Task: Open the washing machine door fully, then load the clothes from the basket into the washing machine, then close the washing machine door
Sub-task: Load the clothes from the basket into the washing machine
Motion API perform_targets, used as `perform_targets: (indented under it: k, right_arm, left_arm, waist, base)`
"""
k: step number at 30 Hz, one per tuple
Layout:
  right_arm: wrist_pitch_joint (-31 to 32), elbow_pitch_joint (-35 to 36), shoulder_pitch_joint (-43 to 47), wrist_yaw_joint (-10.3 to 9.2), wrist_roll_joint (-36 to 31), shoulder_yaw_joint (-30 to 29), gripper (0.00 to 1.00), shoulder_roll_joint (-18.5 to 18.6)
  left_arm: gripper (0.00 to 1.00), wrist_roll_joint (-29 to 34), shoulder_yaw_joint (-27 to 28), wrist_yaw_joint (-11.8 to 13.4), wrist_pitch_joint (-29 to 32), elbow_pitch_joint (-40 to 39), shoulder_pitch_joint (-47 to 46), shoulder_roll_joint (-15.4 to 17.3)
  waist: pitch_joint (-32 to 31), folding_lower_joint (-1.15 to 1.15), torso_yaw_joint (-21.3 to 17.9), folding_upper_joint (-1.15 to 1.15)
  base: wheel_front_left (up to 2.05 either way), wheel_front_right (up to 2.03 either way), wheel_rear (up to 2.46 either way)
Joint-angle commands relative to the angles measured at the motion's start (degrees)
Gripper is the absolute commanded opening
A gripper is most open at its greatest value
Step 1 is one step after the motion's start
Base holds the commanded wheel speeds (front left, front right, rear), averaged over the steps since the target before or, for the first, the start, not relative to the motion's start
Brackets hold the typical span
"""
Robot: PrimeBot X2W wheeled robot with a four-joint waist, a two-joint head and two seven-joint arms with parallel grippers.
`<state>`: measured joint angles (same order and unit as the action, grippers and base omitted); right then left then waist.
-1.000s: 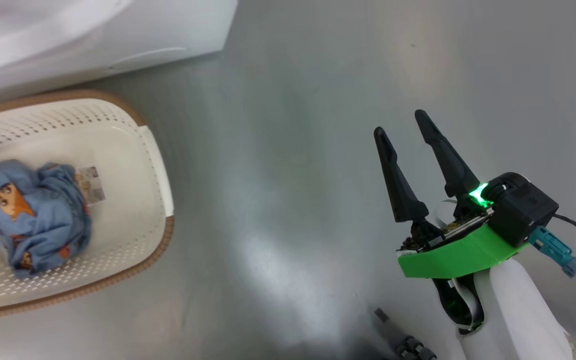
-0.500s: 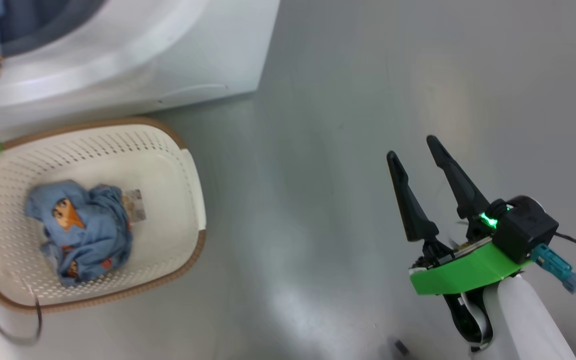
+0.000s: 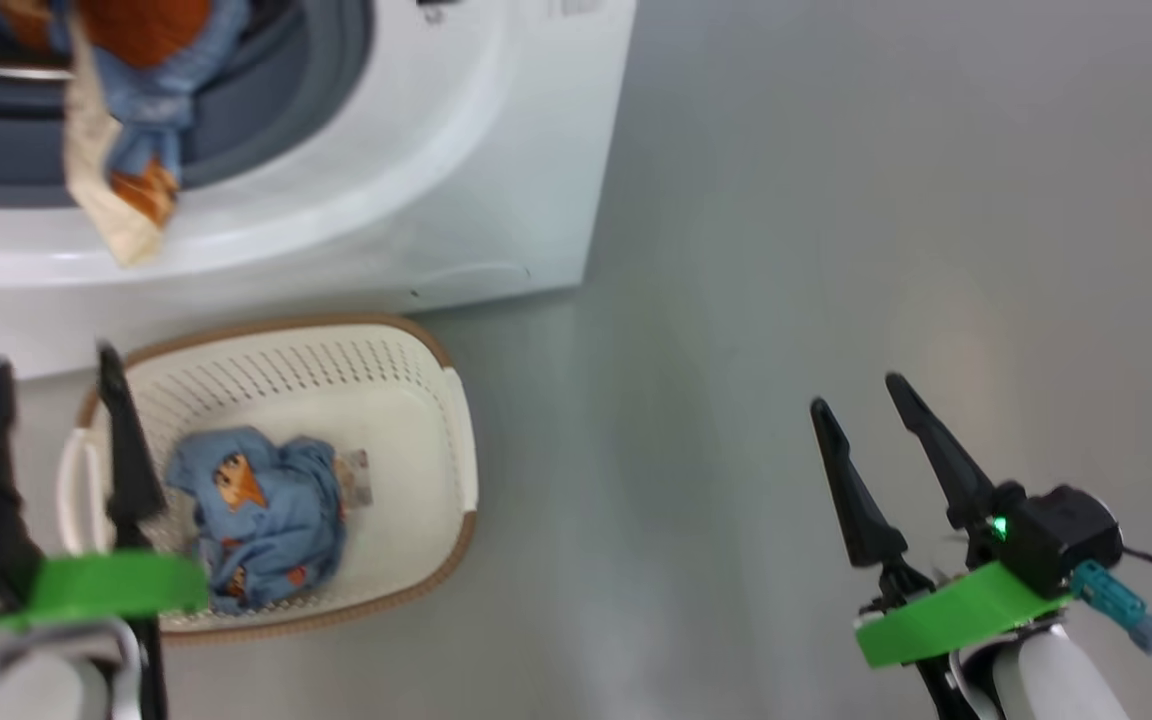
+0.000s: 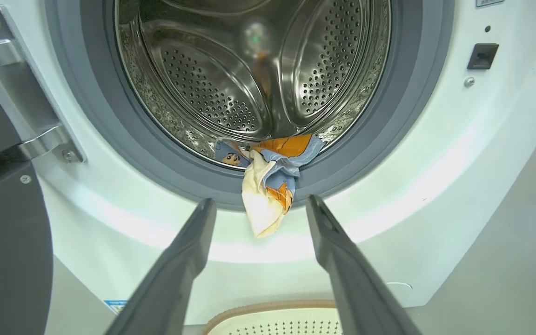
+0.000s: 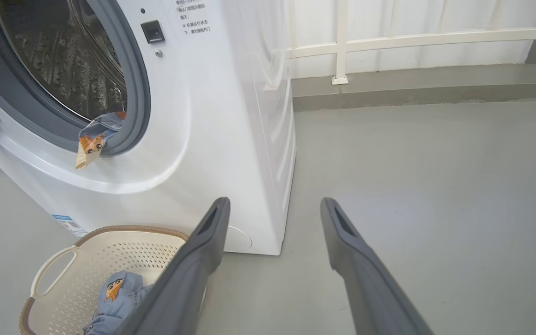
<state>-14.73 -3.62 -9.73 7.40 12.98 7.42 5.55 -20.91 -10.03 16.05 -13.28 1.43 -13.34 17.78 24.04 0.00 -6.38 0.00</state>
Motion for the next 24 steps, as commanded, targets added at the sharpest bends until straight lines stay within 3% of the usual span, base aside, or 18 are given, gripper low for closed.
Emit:
perform_targets:
  k: [1,12,24]
  right_arm:
    - [-0.27,1.04,1.33,0.09,-0.88,1.04,1.0,0.3]
    - [-0.13,0.59,5.88,0.09,-1.88,-0.29,1.0,0.63]
    - [1.2,1.88,8.12,0.09,-2.44,-0.77,1.0,-0.03]
  left_arm:
    - [1.0,0.15,1.84,0.63,-0.38,-1.69,0.83,1.46]
    - [1.0,-1.41,-0.77,0.99,-0.17,-1.73,10.33,-0.98]
    - [1.0,-2.12,-2.5,0.71,0.06,-0.77,12.99,-1.74]
  waist:
    - [-4.06,0.0,2.42,0.0]
    - [-11.45,0.0,3.74,0.0]
    - [-14.14,0.0,4.28,0.0]
  base:
    - [0.0,0.0,0.0]
    - [0.0,0.0,0.0]
    - [0.0,0.0,0.0]
